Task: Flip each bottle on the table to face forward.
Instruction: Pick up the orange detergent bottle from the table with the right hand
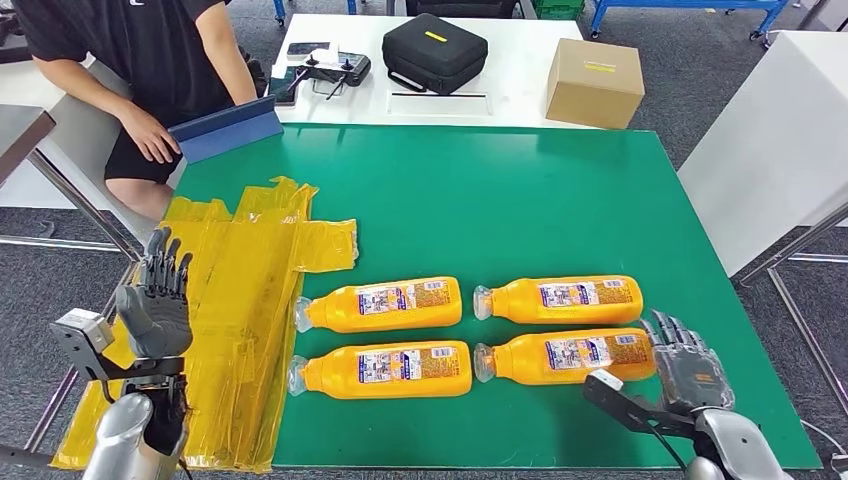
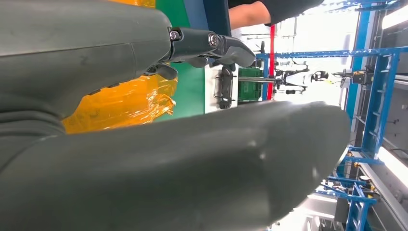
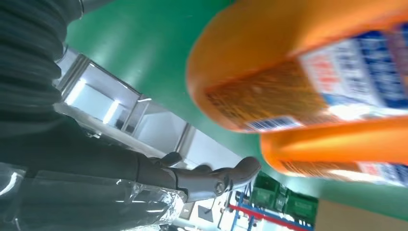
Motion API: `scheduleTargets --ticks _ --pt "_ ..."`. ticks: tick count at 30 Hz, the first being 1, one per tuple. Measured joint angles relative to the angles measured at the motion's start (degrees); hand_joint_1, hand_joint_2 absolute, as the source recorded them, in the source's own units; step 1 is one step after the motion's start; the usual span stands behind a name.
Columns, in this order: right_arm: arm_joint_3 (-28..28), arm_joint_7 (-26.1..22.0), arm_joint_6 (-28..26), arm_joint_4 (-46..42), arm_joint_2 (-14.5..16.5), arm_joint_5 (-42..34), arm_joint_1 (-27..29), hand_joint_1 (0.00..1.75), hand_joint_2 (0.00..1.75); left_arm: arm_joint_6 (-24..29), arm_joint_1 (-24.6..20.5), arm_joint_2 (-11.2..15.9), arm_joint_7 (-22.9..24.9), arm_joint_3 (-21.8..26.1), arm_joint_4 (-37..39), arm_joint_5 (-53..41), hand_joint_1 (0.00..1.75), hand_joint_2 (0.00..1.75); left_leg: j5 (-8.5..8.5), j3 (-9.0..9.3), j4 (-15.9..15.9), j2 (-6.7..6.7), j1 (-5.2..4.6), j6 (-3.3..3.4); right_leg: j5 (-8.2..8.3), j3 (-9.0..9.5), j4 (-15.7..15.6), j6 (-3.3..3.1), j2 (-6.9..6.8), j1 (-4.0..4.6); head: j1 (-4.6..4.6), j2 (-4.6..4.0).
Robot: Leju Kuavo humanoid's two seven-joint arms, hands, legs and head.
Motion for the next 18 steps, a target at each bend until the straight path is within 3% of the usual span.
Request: scheduleTargets --ticks 10,18 --pt "-3.5 -0.2 1.2 1.9 -5.1 -3.7 1.1 0.0 1.75 0.0 2.8 1.3 0.0 0.7 -2.1 1.6 0.0 0.0 0.0 -0.01 0.0 0.01 0.01 0.0 0.0 0.0 0.0 0.0 0.0 0.01 0.0 0.0" --pt "-1.3 -0.7 -0.3 2.5 -5.5 -1.9 -0.2 0.0 1.75 -0.2 3.5 1.5 0.0 0.7 -2.9 1.7 0.0 0.0 0.02 0.02 0.0 -0.01 0.01 0.0 0.0 0.05 0.0 0.0 0.0 0.01 -0.01 0.0"
